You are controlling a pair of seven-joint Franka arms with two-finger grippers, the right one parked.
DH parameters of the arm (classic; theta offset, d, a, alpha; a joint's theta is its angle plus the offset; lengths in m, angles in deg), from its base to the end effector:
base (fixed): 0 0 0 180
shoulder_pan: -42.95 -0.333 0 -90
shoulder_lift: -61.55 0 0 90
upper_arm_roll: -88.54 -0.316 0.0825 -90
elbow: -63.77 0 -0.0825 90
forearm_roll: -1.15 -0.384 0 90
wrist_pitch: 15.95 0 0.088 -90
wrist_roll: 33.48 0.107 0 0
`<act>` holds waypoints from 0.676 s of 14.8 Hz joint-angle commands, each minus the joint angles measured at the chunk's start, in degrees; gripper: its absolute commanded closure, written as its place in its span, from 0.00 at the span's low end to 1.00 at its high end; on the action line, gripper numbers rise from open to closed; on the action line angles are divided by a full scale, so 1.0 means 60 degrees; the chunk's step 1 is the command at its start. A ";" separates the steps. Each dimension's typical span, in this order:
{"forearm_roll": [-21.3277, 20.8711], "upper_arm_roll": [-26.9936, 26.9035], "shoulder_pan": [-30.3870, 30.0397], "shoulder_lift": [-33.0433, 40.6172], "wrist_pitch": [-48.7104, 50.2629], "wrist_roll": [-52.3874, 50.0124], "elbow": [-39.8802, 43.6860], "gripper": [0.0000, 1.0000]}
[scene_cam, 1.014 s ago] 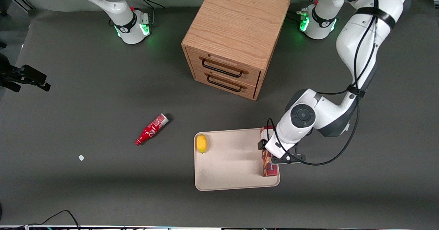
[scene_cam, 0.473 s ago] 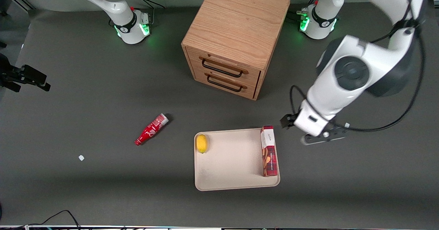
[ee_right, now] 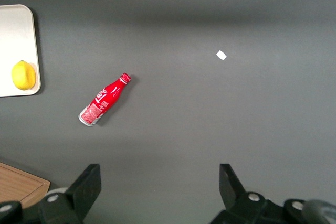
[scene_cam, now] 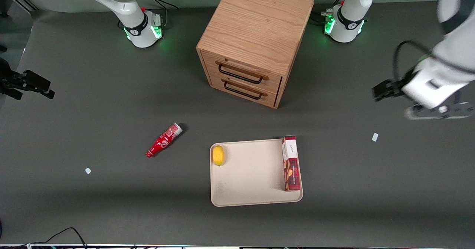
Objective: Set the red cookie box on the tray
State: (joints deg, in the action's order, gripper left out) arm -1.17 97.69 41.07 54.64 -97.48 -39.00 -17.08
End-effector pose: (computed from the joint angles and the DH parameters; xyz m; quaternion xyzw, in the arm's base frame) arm 0.5726 -0.0620 0.6191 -0.9984 0.0133 0.0521 0.0165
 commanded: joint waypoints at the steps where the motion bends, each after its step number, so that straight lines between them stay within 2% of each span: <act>1: 0.0445 -0.1448 0.0123 0.1047 0.0477 0.2057 -0.0615 0.00; 3: 0.0402 -0.1948 0.0108 0.1968 0.0378 0.2895 -0.1578 0.00; 7: 0.0284 -0.1672 0.0079 0.3786 -0.0560 0.2752 -0.3982 0.00; 10: 0.0284 -0.1133 -0.0256 0.4009 -0.0371 0.2737 -0.4046 0.00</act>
State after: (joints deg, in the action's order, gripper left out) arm 0.59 88.45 40.91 75.61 -98.22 -22.34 -38.06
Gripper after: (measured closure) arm 0.000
